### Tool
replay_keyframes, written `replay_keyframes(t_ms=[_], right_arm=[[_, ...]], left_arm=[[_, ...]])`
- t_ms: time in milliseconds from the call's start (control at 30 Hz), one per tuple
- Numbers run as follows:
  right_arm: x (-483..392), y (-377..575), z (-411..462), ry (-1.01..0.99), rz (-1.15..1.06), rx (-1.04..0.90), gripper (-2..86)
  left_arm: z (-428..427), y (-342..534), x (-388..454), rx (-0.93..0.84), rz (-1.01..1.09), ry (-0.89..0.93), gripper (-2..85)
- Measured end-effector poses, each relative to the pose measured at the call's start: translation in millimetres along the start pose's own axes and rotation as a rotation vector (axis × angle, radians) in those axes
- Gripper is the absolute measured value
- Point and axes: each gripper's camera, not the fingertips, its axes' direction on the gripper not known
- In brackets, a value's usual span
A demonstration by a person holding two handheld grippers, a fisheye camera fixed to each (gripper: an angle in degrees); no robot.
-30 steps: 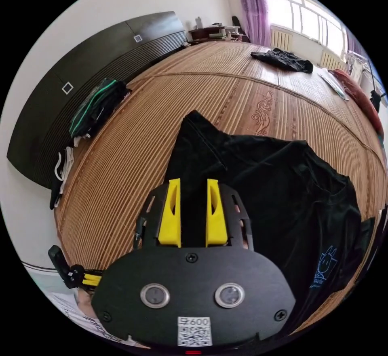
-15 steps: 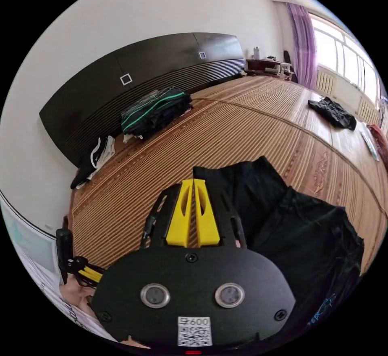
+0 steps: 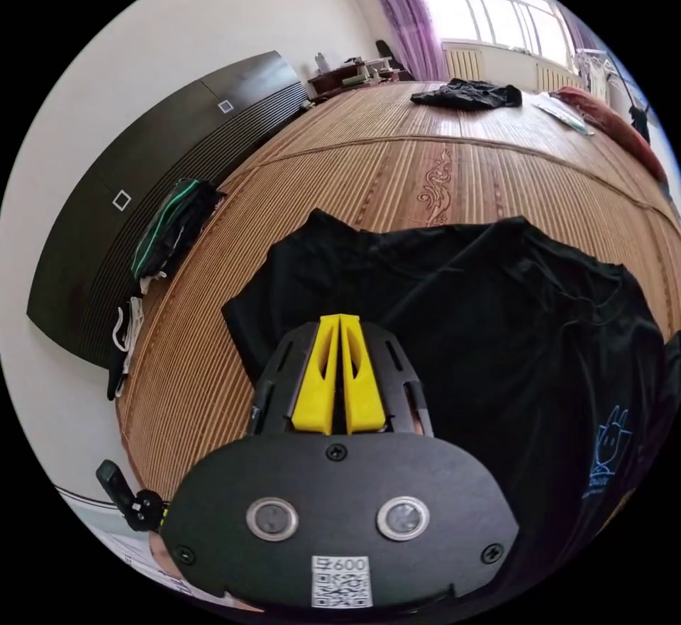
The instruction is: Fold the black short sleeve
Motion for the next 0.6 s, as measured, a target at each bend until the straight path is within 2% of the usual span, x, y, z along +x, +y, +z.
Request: replay_keyframes(t_ms=[67,167,233,300,400,433,467,500,533,600], right_arm=[[-15,-9,13,-0.003,-0.043,0.021,-0.8],[-66,-27,13,0.118,-0.205,0.008,-0.9],[-114,-20,-18,0.319,-0.269,0.222,-0.9],[-145,-24,-15,0.317,-0.329,0.287,-0.9],[-170,-74,66,0.294,-0.328,0.046,-0.8],[-173,-91,106,0.215,-0.308,-0.07,-0.8],[-175,-96,114,0.178,-0.283,-0.068,-0.8],[-191,-102,112,0.038,-0.348,-0.014,-0.8],[-208,-116,121,-0.183,-0.423,-0.068,-0.8],[-219,-141,136,-0.371,-0.408,-0.143,-0.8]], left_arm=[[7,1,16,-0.018,0.045,-0.064,0.2],[15,4,27,-0.02,0.061,-0.096,0.2],[19,6,28,-0.02,0.056,-0.082,0.2],[23,7,27,-0.021,0.043,-0.053,0.1],[30,10,27,-0.021,0.027,-0.019,0.1],[33,11,30,-0.02,0.03,-0.024,0.1],[36,13,36,-0.021,0.04,-0.043,0.1],[38,14,40,-0.022,0.049,-0.059,0.1],[41,15,50,-0.026,0.074,-0.099,0.0],[47,17,66,-0.035,0.119,-0.169,0.1]])
